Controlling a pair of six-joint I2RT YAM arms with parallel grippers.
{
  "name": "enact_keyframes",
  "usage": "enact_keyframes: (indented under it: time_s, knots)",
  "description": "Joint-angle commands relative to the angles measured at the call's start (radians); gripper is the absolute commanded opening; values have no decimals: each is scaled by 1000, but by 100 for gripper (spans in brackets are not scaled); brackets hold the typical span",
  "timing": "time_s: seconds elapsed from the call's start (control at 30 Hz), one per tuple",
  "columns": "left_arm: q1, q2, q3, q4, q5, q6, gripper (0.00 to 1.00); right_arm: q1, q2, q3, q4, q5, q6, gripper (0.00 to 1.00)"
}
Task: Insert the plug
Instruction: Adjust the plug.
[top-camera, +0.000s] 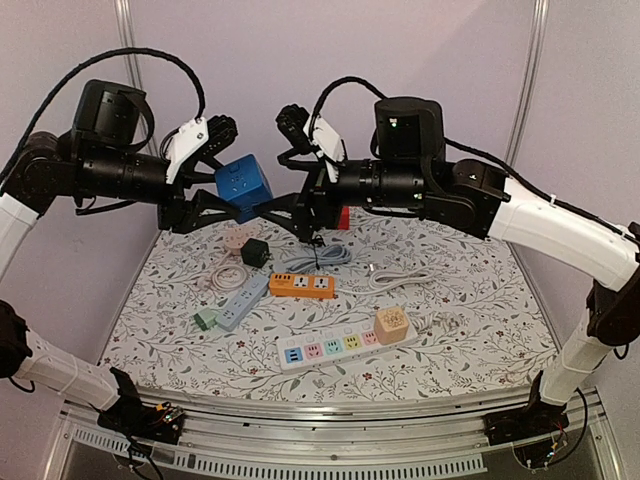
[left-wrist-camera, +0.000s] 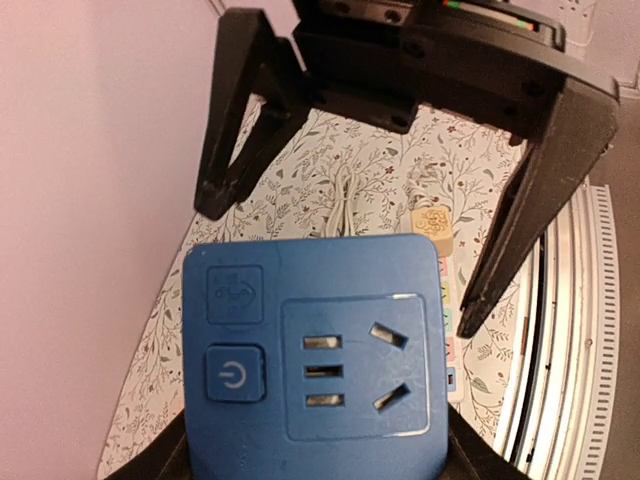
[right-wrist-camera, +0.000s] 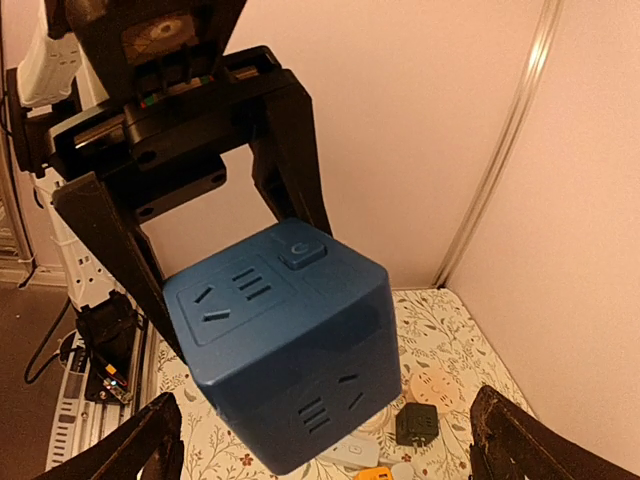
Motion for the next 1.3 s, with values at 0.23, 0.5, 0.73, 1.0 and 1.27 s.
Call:
enact_keyframes:
  time_s: [0.23,0.5,0.73,1.0,1.27]
  knots:
    - [-13,47,13,105,-221,-255,0,126,16,-63,239,574,-70,99]
    - [-10,51,24,123,-233,-297,0,131,92,-24,279,554,-56,97]
    - [-8,61,52,124,-211,-318,0,135,86,-143,369,454,-107,99]
    - [-5,56,48,126,-213,-311,0,136,63,-238,470,432,-147,99]
    - [7,51,42,136,-228,-293,0,134,-73,-395,547,457,-159,99]
